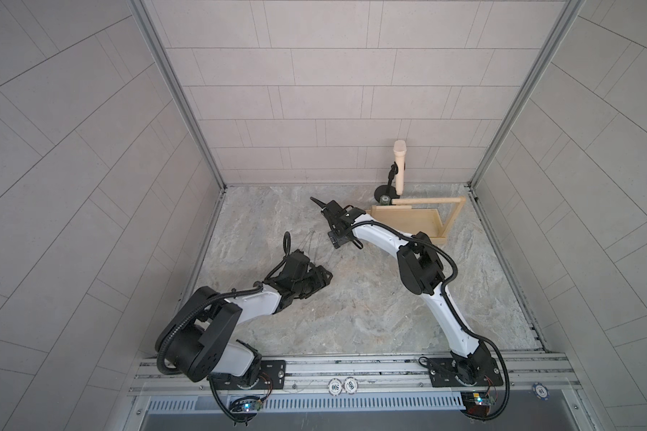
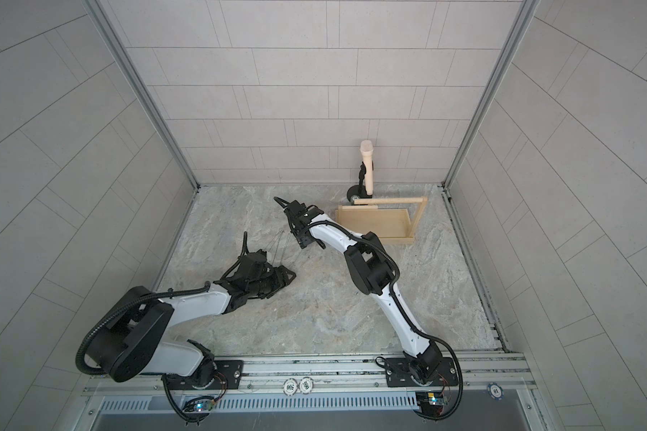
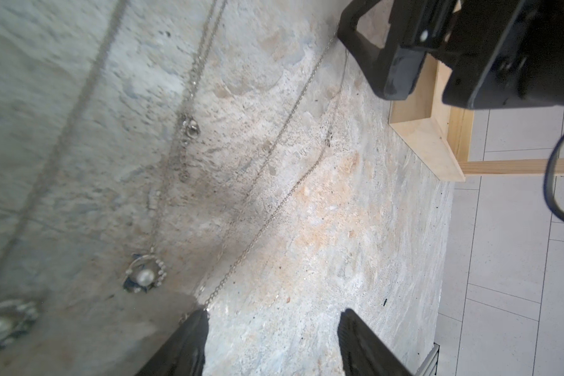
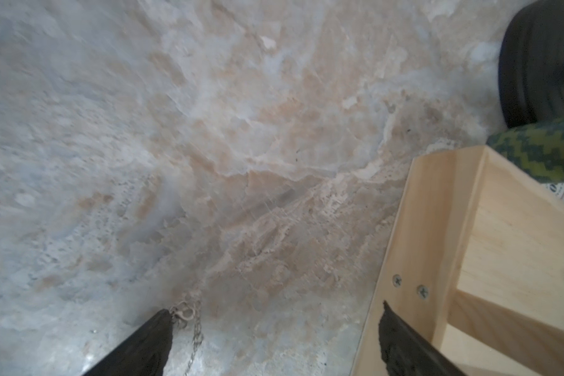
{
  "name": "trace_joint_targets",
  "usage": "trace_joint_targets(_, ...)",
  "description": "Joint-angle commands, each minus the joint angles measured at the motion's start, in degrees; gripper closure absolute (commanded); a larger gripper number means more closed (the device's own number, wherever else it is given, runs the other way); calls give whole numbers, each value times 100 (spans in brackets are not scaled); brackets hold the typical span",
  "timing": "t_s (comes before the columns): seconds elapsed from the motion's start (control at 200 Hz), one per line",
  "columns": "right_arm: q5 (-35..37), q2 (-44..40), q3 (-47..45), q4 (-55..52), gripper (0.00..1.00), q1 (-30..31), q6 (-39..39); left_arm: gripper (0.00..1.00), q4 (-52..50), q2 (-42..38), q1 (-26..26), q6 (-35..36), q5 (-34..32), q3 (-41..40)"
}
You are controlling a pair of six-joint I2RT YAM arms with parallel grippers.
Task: Take the necklace off the jewelry display stand
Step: Place the necklace at the center of the board.
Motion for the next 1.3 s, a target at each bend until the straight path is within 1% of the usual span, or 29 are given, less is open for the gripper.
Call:
trace_joint_targets(0.0, -26, 299, 181, -424, 0, -17, -153, 31, -702, 142, 29, -70, -155, -141)
trace_joint_targets(0.095, 72, 380, 379, -403, 0, -42, -219, 31, -685, 147, 23, -74, -169, -141)
trace_joint_targets(0.22, 21, 579, 876, -670, 0, -71, -290, 31, -550, 189, 27, -136, -134, -133)
trace_joint_targets(0.375, -236, 544, 926, -626, 0, -71, -237, 31, -491, 160, 25, -170, -130, 15)
trace_joint_targets(0.555, -205, 572, 1136, -698, 0, -89, -331, 31, -553, 147, 29, -158, -129, 225)
trace_joint_targets(0.726, -202, 573, 1293, -737, 0, -159, -410, 31, -544, 120, 29, -179, -139, 171)
trace_joint_targets(0.841, -361, 541, 1493, -816, 0, -193, -406, 30, -509, -5, 20, -88, -68, 224)
trace_joint_targets(0.931, -647, 344, 1539, -779, 0, -227, -377, 29, -698, -178, 19, 128, -80, 479)
trace_joint_targets(0.946, -679, 292, 1540, -762, 0, -227, -381, 26, -785, -213, 24, 178, -102, 551)
trace_joint_targets(1.001, -782, 91, 1543, -713, 0, -252, -386, 22, -1064, -328, 21, 338, -171, 770)
trace_joint_targets(1.086, -947, -259, 1577, -664, 0, -327, -364, 20, -1392, -504, 21, 553, -282, 1049)
trace_joint_targets(1.296, -1281, -1276, 1606, -590, 0, -538, -333, 15, -1844, -746, 29, 1021, -467, 1665)
